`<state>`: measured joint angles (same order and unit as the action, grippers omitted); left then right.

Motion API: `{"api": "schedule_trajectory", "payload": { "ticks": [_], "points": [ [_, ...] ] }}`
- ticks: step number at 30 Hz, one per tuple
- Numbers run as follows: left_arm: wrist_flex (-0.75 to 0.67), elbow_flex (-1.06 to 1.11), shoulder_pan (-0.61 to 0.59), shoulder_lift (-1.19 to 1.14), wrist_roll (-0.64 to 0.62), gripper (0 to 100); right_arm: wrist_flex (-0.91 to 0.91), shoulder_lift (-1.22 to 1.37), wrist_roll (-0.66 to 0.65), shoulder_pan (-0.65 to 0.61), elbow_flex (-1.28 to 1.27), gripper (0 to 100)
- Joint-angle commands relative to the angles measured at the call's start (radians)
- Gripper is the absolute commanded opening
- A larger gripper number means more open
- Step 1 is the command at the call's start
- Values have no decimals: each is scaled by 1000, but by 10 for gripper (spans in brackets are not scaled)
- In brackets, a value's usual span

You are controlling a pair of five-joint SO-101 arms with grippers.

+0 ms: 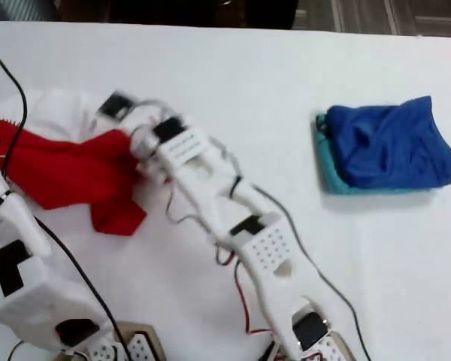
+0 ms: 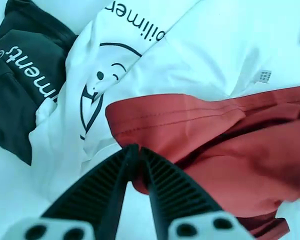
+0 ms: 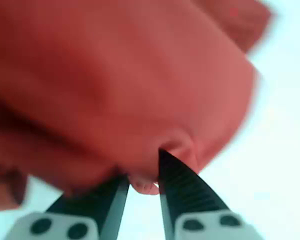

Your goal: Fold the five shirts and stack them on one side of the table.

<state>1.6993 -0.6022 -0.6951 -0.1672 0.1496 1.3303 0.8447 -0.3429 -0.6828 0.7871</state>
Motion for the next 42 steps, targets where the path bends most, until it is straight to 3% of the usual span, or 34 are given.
{"api": "schedule_trajectory", "payload": {
  "ticks": [1, 9, 17, 23, 30, 39, 42],
  "points": [
    [-6, -39, 86, 58, 2, 27, 76, -38, -3, 131, 140, 21],
    [-40, -76, 334, 63, -2, 27, 269, -122, -6, 341, 407, 20],
    [-34, -429, 545, 61, -77, 26, 423, -243, -124, 516, 689, 20],
    [-32, -611, 606, 63, -78, 26, 430, -381, -124, 601, 736, 20],
    [81, -638, 578, 55, -72, 26, 437, -475, -124, 522, 700, 20],
    [84, -229, 384, 57, -68, 26, 437, -483, -114, 294, 219, 21],
    [83, -54, 354, 55, -12, 26, 437, -483, -78, 226, 74, 21]
  ]
}}
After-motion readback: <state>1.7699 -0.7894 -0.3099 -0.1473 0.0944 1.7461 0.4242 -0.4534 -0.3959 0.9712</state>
